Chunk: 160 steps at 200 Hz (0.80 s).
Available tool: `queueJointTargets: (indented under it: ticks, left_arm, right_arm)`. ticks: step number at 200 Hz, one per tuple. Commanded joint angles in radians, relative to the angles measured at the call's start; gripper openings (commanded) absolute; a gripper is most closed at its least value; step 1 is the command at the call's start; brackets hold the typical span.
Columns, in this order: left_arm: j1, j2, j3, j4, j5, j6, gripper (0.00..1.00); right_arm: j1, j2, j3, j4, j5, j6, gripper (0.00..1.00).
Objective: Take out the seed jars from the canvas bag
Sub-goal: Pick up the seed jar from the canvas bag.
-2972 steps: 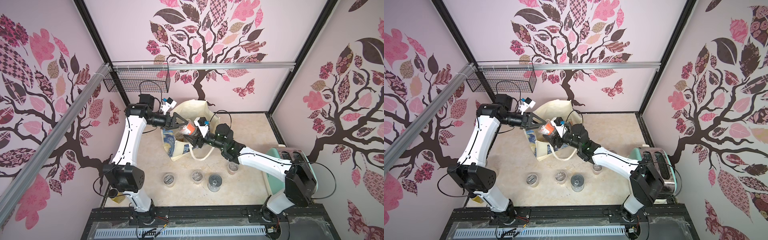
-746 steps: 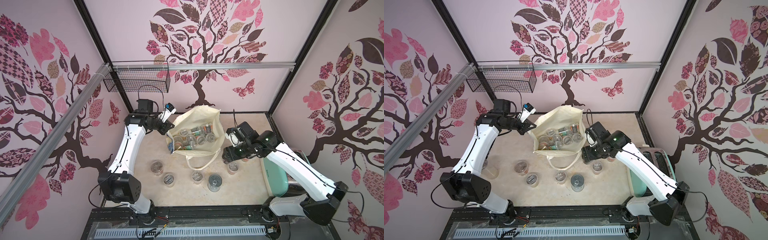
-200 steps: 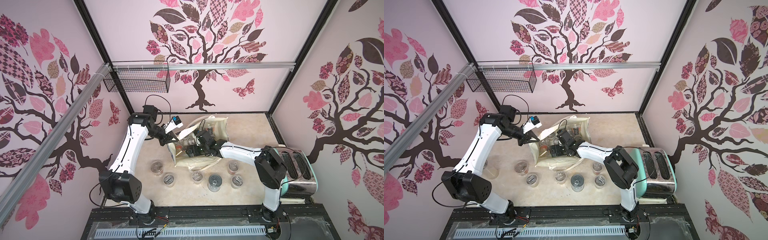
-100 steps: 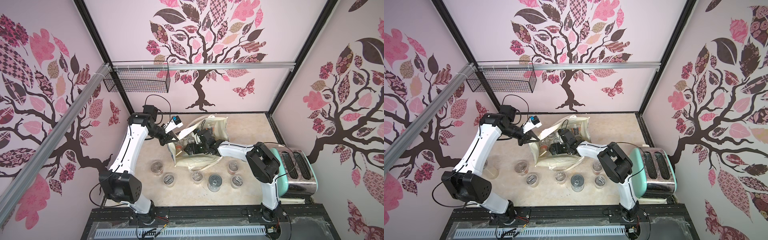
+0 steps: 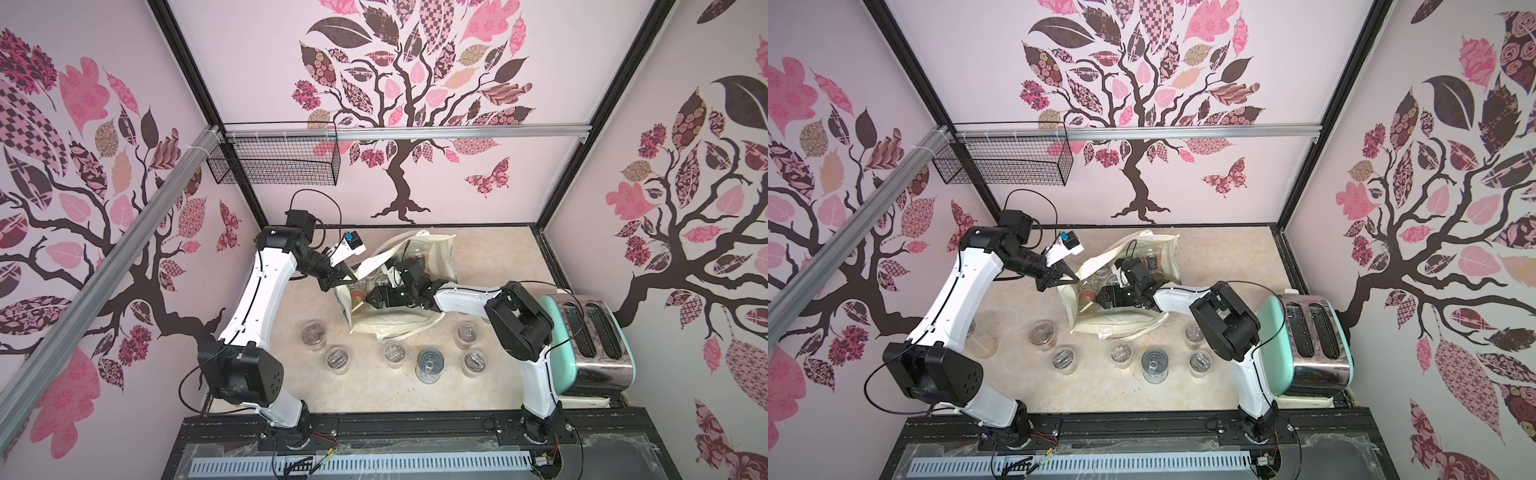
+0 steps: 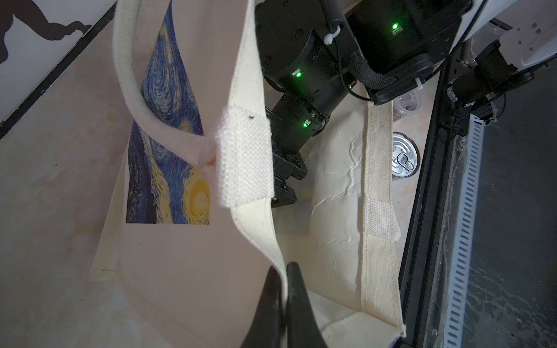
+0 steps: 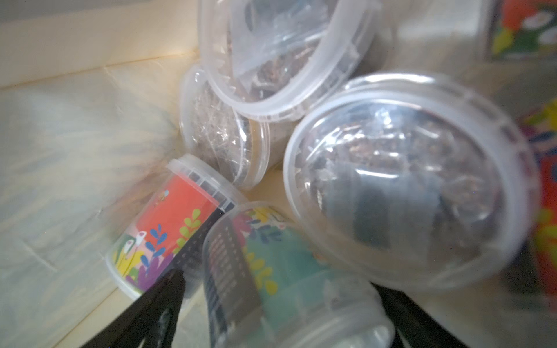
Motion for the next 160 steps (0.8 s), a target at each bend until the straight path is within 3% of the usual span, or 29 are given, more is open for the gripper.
queueJointTargets:
  ticks: [1,87,160]
  left_arm:
    - [-0.006,0.002,0.016,-0.023,0.004,0.007,0.00]
    - [-0.007,-0.002,0.014,-0.020,-0.006,0.002,0.00]
    - [-0.006,-0.001,0.020,-0.016,-0.018,-0.007,0.00]
  right_arm:
    - [-0.008,0.045,0.002,0.082,-0.078,0.011,0.90]
    - [-0.020,0.043,-0.012,0.190,-0.180,0.049,0.83]
    - [-0.020,-0.005,-0.019,0.155,-0.155,0.040,0.76]
